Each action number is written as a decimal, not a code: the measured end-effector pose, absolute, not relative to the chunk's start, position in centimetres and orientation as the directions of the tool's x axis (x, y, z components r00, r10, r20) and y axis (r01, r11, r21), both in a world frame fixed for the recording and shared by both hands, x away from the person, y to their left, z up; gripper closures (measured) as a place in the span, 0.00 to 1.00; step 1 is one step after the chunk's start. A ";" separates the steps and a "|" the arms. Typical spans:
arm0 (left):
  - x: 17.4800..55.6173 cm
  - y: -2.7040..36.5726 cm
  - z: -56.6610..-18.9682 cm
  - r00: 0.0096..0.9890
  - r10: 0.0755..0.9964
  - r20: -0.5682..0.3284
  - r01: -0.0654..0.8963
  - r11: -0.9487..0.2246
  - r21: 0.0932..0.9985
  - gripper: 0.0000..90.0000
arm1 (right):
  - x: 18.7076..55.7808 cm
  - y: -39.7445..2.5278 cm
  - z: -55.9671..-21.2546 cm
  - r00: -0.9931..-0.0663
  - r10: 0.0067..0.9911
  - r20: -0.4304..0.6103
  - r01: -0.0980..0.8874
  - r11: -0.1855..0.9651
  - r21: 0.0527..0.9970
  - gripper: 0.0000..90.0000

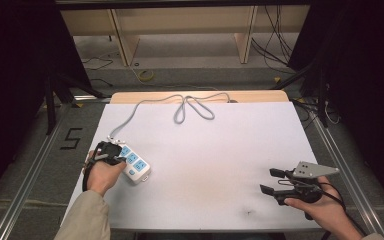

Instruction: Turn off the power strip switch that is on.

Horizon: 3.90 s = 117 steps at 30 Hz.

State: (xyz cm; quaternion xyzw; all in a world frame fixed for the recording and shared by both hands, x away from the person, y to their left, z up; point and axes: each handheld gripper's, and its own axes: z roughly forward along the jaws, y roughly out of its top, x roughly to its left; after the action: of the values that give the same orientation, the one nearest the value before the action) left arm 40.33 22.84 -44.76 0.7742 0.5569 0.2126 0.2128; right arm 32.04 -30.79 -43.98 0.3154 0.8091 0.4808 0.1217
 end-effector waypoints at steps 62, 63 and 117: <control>40.6 22.7 -44.9 0.297 0.951 0.090 0.786 -0.297 0.542 1.00 | 32.0 -30.8 -44.0 -0.773 0.625 0.105 0.393 0.344 0.853 0.34; 40.6 22.7 -44.9 0.299 0.950 0.088 0.788 -0.297 0.538 1.00 | 32.0 -30.8 -44.0 -0.774 0.625 0.104 0.393 0.344 0.853 0.34; 41.5 22.6 -44.5 0.293 0.954 0.071 0.831 -0.290 0.475 1.00 | 31.9 -30.7 -44.0 -0.776 0.622 0.103 0.391 0.347 0.853 0.34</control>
State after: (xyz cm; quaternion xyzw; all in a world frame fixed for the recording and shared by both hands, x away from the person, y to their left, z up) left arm 41.53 22.57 -44.48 0.7843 0.5688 0.1733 0.1769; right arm 31.87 -30.67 -43.99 0.3119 0.8117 0.4789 0.1204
